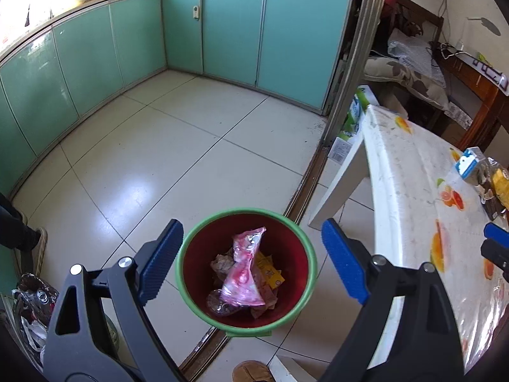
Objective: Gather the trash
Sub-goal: 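Move both grippers back to the table toward the cigarette box and milk carton, then grasp the white milk carton with the left gripper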
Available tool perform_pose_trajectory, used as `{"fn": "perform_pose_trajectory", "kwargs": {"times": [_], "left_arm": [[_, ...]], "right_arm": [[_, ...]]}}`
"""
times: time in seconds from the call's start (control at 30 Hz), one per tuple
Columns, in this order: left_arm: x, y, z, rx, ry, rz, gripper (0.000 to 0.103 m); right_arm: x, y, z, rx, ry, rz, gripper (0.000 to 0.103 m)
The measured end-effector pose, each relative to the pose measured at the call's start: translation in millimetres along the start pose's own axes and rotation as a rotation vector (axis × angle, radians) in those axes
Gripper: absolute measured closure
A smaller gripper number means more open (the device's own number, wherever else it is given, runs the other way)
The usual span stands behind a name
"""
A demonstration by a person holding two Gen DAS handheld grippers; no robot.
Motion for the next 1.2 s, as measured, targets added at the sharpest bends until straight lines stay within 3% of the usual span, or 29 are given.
{"fn": "perform_pose_trajectory", "kwargs": {"times": [0.23, 0.47, 0.67, 0.8, 0.87, 1.1, 1.2], "left_arm": [[12.4, -94.2, 28.9, -0.154, -0.079, -0.082, 0.011], [-1.9, -165.1, 24.4, -0.174, -0.08, -0.225, 0.009], [-16.5, -186.9, 13.9, -0.2, -0.032, -0.258, 0.009], [-15.0, -201.7, 8.1, -0.206, -0.025, -0.295, 0.009], [-10.8, -212.5, 1.5, -0.221, -0.021, -0.315, 0.009], [9.7, -273.4, -42.9, -0.199, -0.021, -0.52, 0.005], [18.4, -298.2, -69.8, -0.19, -0.017, -0.575, 0.005]], "right_arm": [[1.5, -121.3, 18.4, -0.273, -0.033, 0.015, 0.052], [0.9, -180.1, -23.6, -0.379, 0.047, -0.002, 0.053], [-2.3, -184.7, -58.0, -0.366, 0.099, 0.033, 0.053], [1.9, -180.0, -59.8, -0.417, 0.076, 0.064, 0.08], [2.8, -177.0, -56.9, -0.425, 0.068, 0.077, 0.085], [-14.8, -188.5, -7.5, -0.32, 0.065, -0.044, 0.085], [-35.0, -188.8, 13.9, -0.345, 0.078, -0.033, 0.085]]}}
Point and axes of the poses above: each gripper's, at about its wrist camera, not at the fingertips, and z roughly against the way its jaws point, y to its left, x to its top, the point moved 3 cm from there along -z, roughly the way its jaws point, and after that the axes turned 10 degrees about -x, right-handed, at the moved point
